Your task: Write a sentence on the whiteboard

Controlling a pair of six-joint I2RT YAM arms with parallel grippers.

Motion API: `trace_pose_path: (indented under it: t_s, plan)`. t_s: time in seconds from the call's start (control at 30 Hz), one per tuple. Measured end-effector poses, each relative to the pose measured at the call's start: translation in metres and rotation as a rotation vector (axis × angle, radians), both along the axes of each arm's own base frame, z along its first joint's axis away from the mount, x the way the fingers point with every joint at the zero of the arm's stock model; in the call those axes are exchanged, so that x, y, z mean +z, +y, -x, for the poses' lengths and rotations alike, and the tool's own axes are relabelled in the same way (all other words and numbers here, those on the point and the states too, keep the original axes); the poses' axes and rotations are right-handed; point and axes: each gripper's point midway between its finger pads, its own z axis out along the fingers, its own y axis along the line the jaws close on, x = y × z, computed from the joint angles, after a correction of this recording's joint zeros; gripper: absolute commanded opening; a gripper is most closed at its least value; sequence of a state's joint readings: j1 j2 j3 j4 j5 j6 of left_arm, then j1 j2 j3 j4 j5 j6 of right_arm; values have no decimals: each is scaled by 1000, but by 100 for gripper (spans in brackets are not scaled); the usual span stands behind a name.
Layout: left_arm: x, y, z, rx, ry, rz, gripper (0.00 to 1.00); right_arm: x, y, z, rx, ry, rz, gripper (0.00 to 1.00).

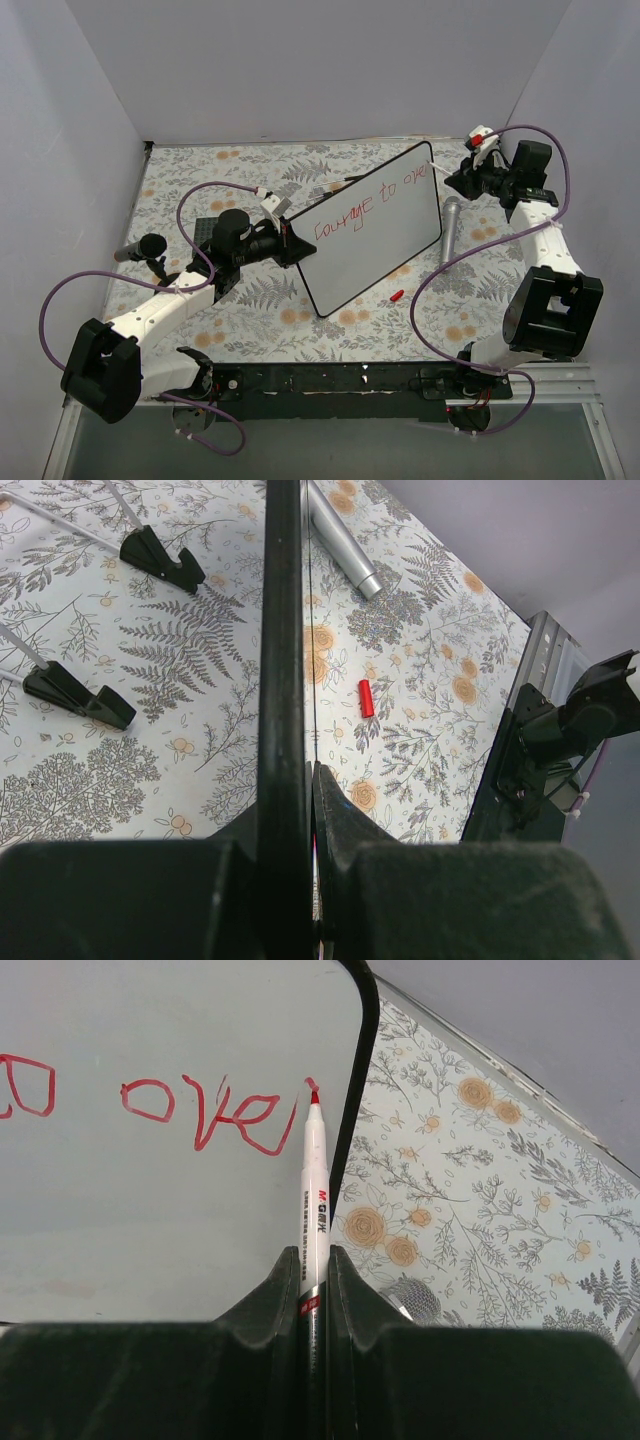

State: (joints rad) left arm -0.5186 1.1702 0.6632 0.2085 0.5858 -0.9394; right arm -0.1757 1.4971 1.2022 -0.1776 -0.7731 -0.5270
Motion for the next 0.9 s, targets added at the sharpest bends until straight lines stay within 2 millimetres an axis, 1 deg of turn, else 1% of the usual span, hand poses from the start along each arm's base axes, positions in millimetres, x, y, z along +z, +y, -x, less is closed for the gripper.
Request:
trace_pose_path:
  t_s: [0.13, 0.33, 0.43, 0.7, 0.8, 0.9]
  plan:
    - [0, 0, 0, 1, 3, -1, 0, -9, 0, 3, 4, 13, 5, 1]
    - [-1, 1, -1, 10, 13, -1, 0, -35, -1, 14, 9, 61, 16, 1]
    - [-2, 1, -1, 12, 14, -1, 0, -42, -1, 18, 11, 74, 21, 1]
    - [-2, 1, -1, 11, 14, -1, 0, -40, -1, 17, 11, 73, 20, 1]
    - [-1, 1, -1, 11, 12, -1, 0, -34, -1, 15, 10, 68, 19, 1]
    - [-1, 0, -1, 8, 8, 0, 0, -23, -2, 10, 8, 46, 19, 1]
